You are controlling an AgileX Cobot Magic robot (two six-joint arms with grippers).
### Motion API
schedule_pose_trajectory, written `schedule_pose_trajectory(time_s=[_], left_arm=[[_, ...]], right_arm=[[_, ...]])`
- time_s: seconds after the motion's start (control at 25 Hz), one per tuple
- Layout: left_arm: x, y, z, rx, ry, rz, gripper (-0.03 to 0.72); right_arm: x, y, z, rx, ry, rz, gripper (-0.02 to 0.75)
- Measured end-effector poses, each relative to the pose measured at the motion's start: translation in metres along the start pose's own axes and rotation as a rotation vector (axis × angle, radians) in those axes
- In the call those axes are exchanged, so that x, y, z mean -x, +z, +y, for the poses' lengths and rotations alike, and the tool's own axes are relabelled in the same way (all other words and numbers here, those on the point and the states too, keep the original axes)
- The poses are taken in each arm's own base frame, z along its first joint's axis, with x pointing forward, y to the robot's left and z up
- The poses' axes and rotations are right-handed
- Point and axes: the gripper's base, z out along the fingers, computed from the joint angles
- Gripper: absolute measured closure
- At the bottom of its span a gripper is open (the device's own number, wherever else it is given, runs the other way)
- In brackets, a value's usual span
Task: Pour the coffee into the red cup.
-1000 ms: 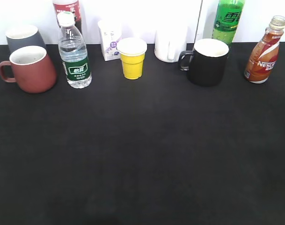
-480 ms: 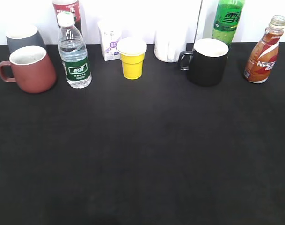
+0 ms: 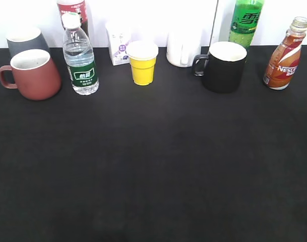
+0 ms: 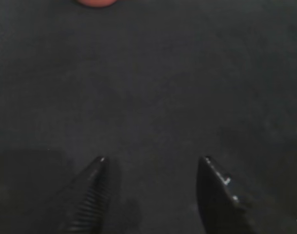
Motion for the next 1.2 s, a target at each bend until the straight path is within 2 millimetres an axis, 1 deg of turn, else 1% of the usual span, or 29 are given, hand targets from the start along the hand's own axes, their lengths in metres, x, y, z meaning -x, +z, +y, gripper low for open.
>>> schedule_pose_trajectory(time_s=[0.08, 0.2, 0.32, 0.44, 0.48, 1.2], left_arm=[[0.000, 0.000, 0.000, 0.009, -0.007, -0.001, 0.303], [-0.001, -0.001, 0.004, 0.119, -0.095, -0.020, 0.369], [-0.007, -0.012, 0.005, 0.256, -0.197, -0.107, 0.402], [-0.018, -0.025, 0.001, 0.316, -0.226, -0.221, 0.409], [-0.021, -0.028, 0.000, 0.317, -0.223, -0.248, 0.409], [-0.021, -0.029, 0.000, 0.317, -0.222, -0.252, 0.409]], right_arm=[[0.000, 0.000, 0.000, -0.004, 0.003, 0.000, 0.185], [0.000, -0.001, -0.002, -0.068, 0.053, -0.011, 0.185], [-0.008, -0.014, -0.002, -0.150, 0.104, -0.106, 0.185], [-0.019, -0.028, 0.002, -0.160, 0.095, -0.222, 0.185], [-0.019, -0.029, 0.002, -0.160, 0.095, -0.227, 0.185], [-0.020, -0.029, 0.002, -0.161, 0.095, -0.230, 0.185]])
